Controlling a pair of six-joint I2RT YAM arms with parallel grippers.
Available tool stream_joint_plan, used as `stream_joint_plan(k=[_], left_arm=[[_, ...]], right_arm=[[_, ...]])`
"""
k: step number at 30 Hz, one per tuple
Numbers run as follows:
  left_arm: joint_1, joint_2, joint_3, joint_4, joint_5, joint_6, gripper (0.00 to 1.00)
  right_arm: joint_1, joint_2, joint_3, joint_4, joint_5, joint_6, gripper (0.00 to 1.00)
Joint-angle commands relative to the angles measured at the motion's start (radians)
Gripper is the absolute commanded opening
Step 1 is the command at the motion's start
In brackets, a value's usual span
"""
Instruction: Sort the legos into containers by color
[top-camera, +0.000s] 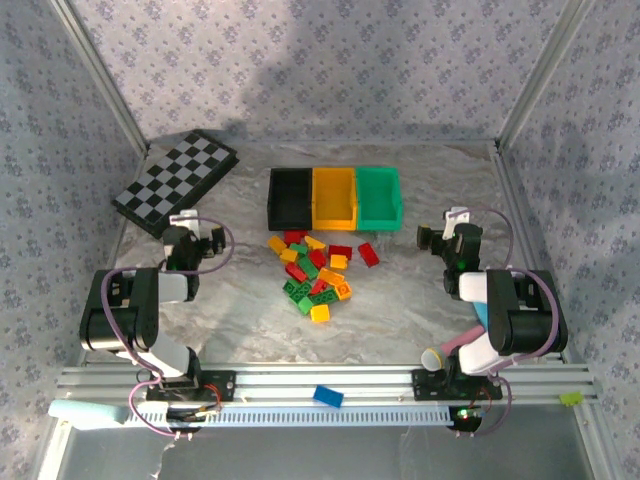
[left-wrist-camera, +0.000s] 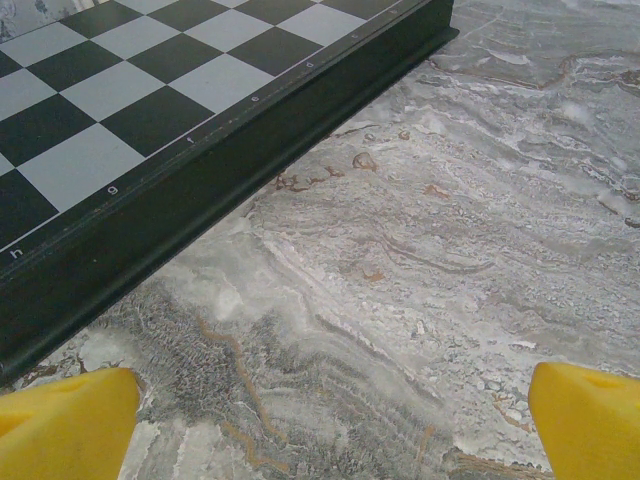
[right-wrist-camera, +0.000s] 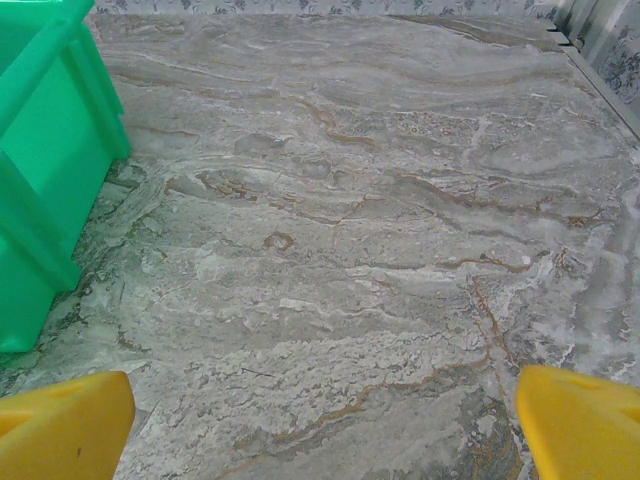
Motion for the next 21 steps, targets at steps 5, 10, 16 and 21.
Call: stream_joint_plan(k=[5,10,16,21], left_arm=[[-0.010,-0.093,0.093,-0.185,-0.037,-0.002,1.00],[-0.010,-0.192,0.111,-0.283,-0.050,-0.019,1.00],[0.019,-0.305,0.258,-0.673,-0.060,-0.215,1.00],[0.026,-0.332,0.287,-0.750,0.063,-0.240,1.00]], right_arm=[[0.004,-0.167,0.118,-0.330,0.054,0.033,1.00],[-0.025,-0.291,0.145,-0.461,0.013,0.155,1.00],[-0.127,-0.313,0.230,-0.634,-0.249,0.357,1.00],[-0.056,-0.297,0.281,-0.774,-0.274,0.377,1.00]])
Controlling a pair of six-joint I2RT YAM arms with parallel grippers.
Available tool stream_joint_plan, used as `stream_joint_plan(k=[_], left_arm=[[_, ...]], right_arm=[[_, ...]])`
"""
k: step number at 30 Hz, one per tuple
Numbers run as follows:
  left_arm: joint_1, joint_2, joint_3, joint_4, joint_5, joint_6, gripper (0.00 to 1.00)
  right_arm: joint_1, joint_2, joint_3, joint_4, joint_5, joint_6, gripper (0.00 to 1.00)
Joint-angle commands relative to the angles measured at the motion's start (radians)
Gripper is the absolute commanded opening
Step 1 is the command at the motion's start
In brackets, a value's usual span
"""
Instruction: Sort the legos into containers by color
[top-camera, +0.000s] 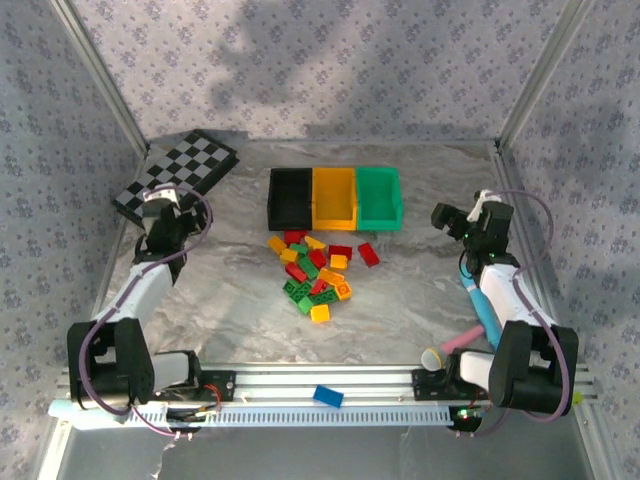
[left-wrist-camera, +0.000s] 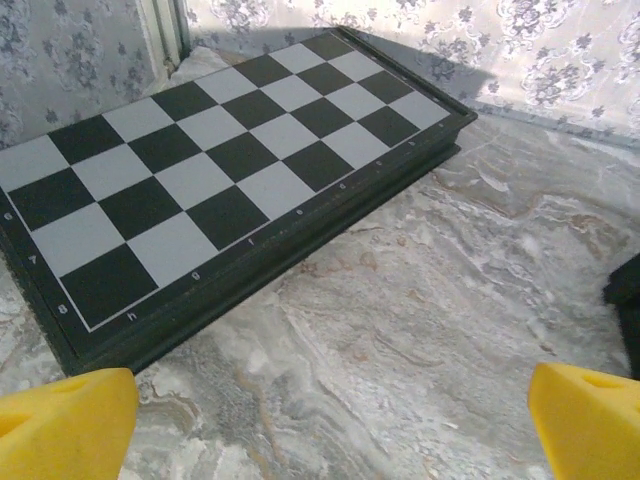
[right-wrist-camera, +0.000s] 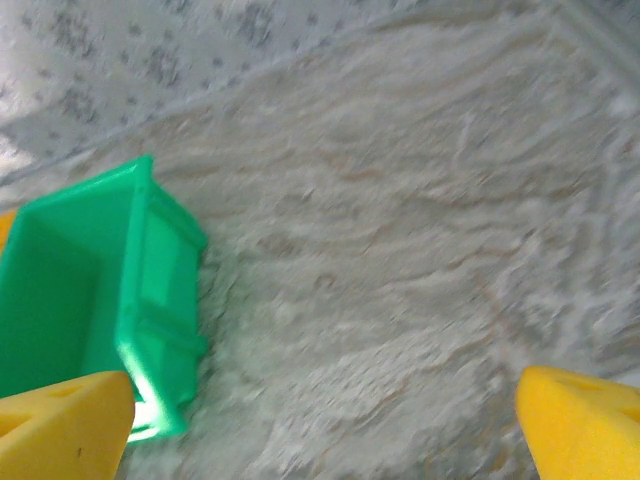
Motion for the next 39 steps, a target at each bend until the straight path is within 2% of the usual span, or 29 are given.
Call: stream_joint_plan(k=[1,4,9,17,26,33,39], left_arm=[[0.004,-0.024,0.018,-0.144,0.080,-0.076,1.00],[0.003,-0.025,0.011,-0.154,0.120,-0.138,1.00],[-0.002,-0.040,-0.061,-0.078,0.127,-0.135,1.00],[-0.015,-0.071,-0.174,0.063,0.119,-0.141,1.00],[-0.019,-0.117,-0.211,0.088,0.112,-0.147,1.00],[-0.022,-0.134,-0.226,0.096,0.100,-0.157,1.00],[-0.024,-0.134,-0.224,0.090,0.099,-0.156,1.00]], right_arm=[[0.069,0.011,0.047,-0.164,-0.090,0.055,1.00],[0.168,0.007,0.051,-0.249,-0.075,0.039,1.00],[0.334,0.010,0.066,-0.373,0.008,0.023,0.99],[0.523,0.214,0.193,-0.529,0.129,-0.053,0.90],[0.643,0.437,0.359,-0.622,0.212,-0.111,0.76],[0.651,0.520,0.407,-0.600,0.184,-0.097,0.61],[0.662,0.555,0.434,-0.621,0.220,-0.110,0.53]])
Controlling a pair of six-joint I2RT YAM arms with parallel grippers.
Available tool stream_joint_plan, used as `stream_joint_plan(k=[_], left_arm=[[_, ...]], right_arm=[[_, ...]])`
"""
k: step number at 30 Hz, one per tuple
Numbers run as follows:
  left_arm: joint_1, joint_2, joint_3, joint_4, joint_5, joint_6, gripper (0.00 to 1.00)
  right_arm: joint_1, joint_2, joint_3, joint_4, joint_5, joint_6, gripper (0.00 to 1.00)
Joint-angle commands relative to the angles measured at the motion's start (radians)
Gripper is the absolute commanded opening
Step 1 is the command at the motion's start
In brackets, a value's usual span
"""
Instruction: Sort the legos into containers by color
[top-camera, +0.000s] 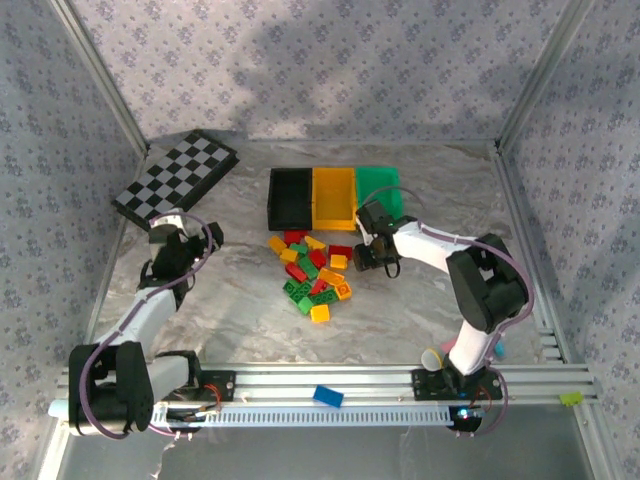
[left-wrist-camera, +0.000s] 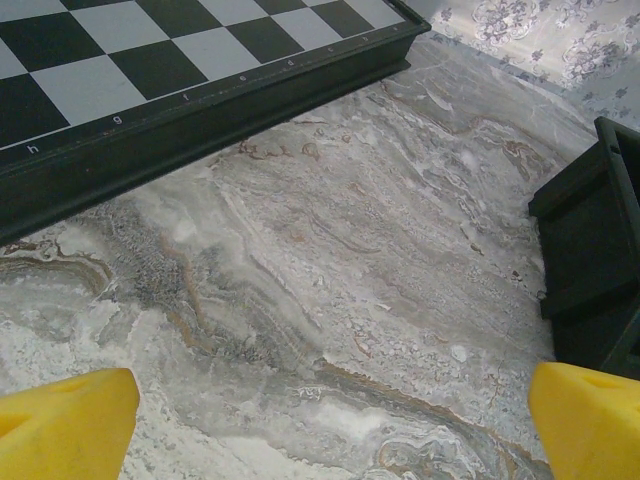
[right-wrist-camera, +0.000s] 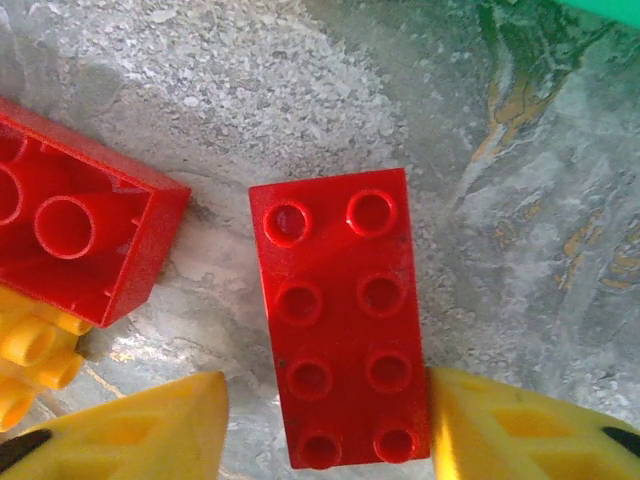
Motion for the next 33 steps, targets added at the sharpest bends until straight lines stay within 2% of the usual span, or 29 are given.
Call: stream_joint_plan(k=[1,9,11,13,23,33], left_arm=[[-0.006,-0.014,-0.004,0.022,-0.010,-0.013,1.00],[-0.006,-0.013,-0.002,0.014,-0.020,-0.013,1.00],[-0.006,-0.015,-0.002,0.015,-0.021,-0.013,1.00],[-0.005,-0.016,-0.002,0.012,-0.025,-0.013,1.00],[-0.006,-0.025,-0.007,0.009,-0.029,-0.011,1.00],[-0.006,-0.029,-0.007,0.006,-0.034,-0.009,1.00]], right_arm=[[0.005,0.015,0.029,-0.042,0.028,-0.006,0.50],[0.004,0.021,0.031,-0.044,0.036,-0.008,0.28],[0.004,0.020,0.026,-0.039,0.036,-0.006,0.28],[0.005,0.017,0.024,-0.036,0.032,-0.006,0.23],[0.004,-0.037,0.001,-0.020,0.043,-0.002,0.20],[-0.016,-0.222,-0.002,-0.032,0.041,0.005,0.20]])
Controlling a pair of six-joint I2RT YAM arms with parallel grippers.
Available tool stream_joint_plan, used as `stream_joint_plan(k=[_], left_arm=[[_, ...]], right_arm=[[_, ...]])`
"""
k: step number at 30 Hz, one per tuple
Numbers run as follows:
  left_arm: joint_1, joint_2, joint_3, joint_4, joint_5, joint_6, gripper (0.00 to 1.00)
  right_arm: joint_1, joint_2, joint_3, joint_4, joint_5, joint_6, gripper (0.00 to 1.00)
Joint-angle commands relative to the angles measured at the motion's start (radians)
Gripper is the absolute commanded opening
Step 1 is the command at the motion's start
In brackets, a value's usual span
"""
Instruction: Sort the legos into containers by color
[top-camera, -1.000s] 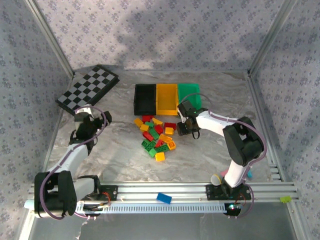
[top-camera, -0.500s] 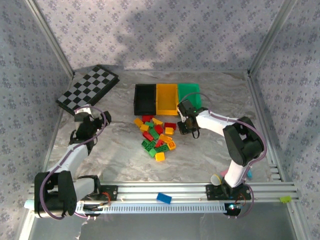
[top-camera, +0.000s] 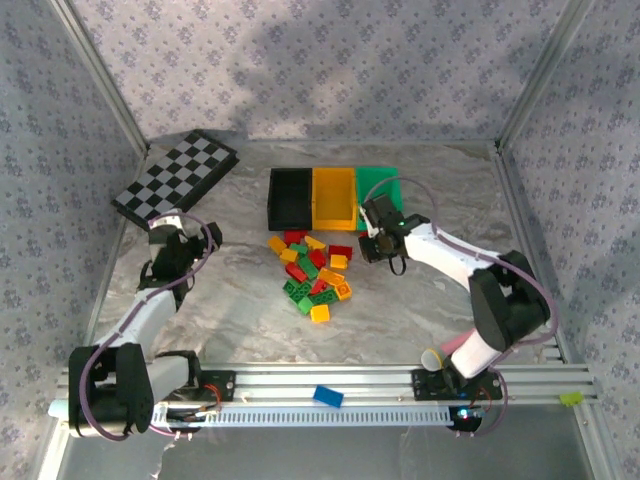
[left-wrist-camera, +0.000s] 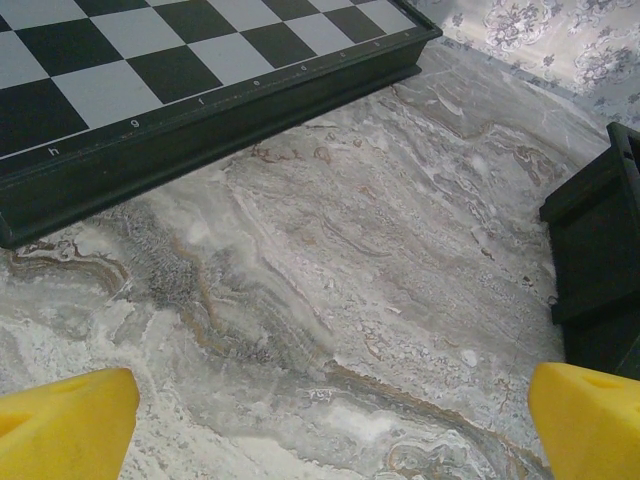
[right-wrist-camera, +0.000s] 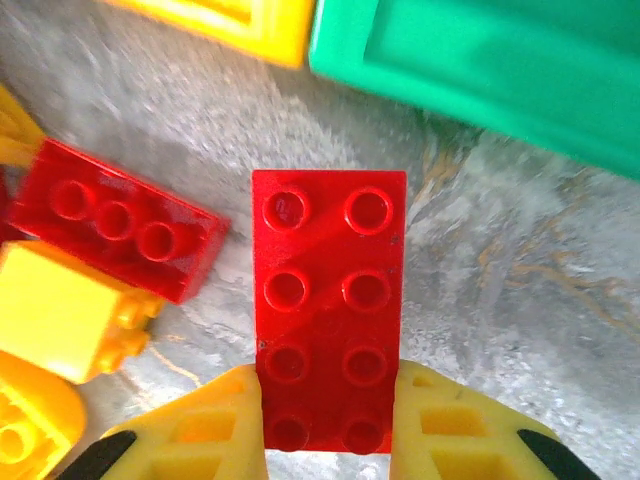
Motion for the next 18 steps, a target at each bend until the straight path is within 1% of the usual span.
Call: stream_joint_plan(k=[1,5,9,13,14,18], left_arm=[[-0.005,-0.021,-0.003,0.009,-0.012,-0.010,1.00],[-0.005,-0.021,-0.003,0.008,-0.012,-0.009,1.00],[-0.005,-0.021,-0.003,0.007,-0.011,-0.009,1.00],[-0.006,-0.022,-0.003,0.006,-0.012,-0.009,1.00],[-0.005,-0.022,-0.003,0.005,-0.012,-0.009,1.00],[-0.007,-0.024,-0.003,0.002,-0.010,-0.009,1.00]], right_arm=[[-0.021,-0.073,0.013,-0.024,0.006,0.008,0.20],[-0.066,-0.109,0.055,-0.023,-0.029,0.011,0.21],[-0.120,-0.097,0.095,0.006,-0.082,0.019,0.21],[-0.161,-0.047,0.144,0.020,-0.098,0.020,0.20],[-0.170,-0.026,0.189,0.018,-0.105,0.023,0.20],[-0.192,0.056,0.254,0.034,-0.141,0.021,0.20]])
